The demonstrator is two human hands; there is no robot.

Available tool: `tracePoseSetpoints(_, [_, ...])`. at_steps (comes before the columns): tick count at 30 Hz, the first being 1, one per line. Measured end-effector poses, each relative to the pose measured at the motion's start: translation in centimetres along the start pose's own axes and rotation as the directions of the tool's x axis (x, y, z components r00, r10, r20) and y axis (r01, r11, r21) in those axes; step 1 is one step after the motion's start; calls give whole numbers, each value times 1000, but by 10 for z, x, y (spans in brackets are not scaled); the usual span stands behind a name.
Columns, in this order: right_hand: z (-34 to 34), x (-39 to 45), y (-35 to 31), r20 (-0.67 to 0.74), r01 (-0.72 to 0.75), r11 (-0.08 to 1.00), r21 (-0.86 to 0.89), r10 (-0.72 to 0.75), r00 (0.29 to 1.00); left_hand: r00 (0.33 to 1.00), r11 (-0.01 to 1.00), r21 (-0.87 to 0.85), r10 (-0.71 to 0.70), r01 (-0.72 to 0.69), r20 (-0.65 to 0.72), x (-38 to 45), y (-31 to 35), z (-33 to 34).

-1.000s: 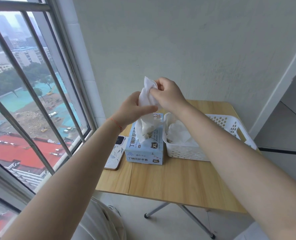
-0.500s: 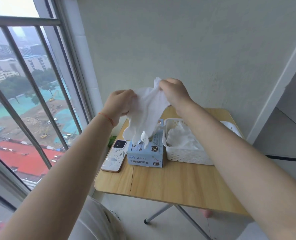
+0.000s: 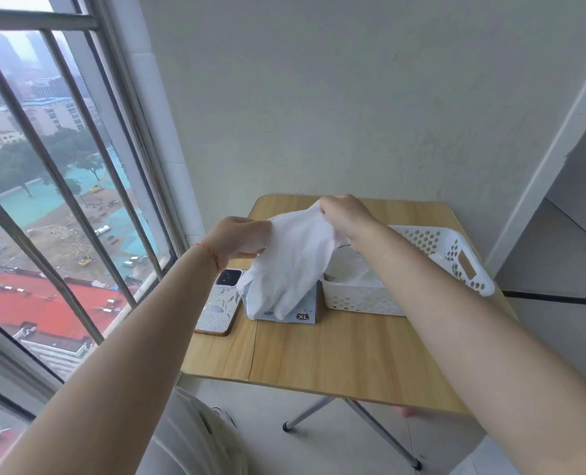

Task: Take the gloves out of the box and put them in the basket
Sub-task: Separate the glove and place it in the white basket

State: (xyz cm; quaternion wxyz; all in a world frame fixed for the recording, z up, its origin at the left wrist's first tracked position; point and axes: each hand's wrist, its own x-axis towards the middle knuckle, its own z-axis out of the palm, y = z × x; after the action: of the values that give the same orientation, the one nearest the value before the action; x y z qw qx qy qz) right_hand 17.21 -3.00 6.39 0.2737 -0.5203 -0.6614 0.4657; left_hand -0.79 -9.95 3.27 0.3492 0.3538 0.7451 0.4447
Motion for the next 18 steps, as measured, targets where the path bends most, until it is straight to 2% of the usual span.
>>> tracePoseSetpoints(3, [-4, 4, 6, 40, -58, 993, 102, 54, 998, 995, 996, -39, 86, -84, 45, 9, -3, 6])
tracePoseSetpoints(6, [-19, 9, 18, 48, -73, 990, 120, 68, 997, 981, 977, 83, 191, -194, 44, 17, 11, 26])
tracePoseSetpoints(12, [-65, 23, 65, -76, -119, 984, 131, 130, 989, 928, 871, 321, 359, -371, 99, 39, 43, 97])
tracePoseSetpoints(15, [-87, 25, 89, -140, -132, 990, 57, 139, 980, 907, 784, 458, 385, -420, 171, 43, 52, 135])
tracePoseSetpoints(18, [-103, 25, 108, -189, -127, 984, -125, 102, 977, 890, 691, 566, 402, -450, 216, 50, 55, 167])
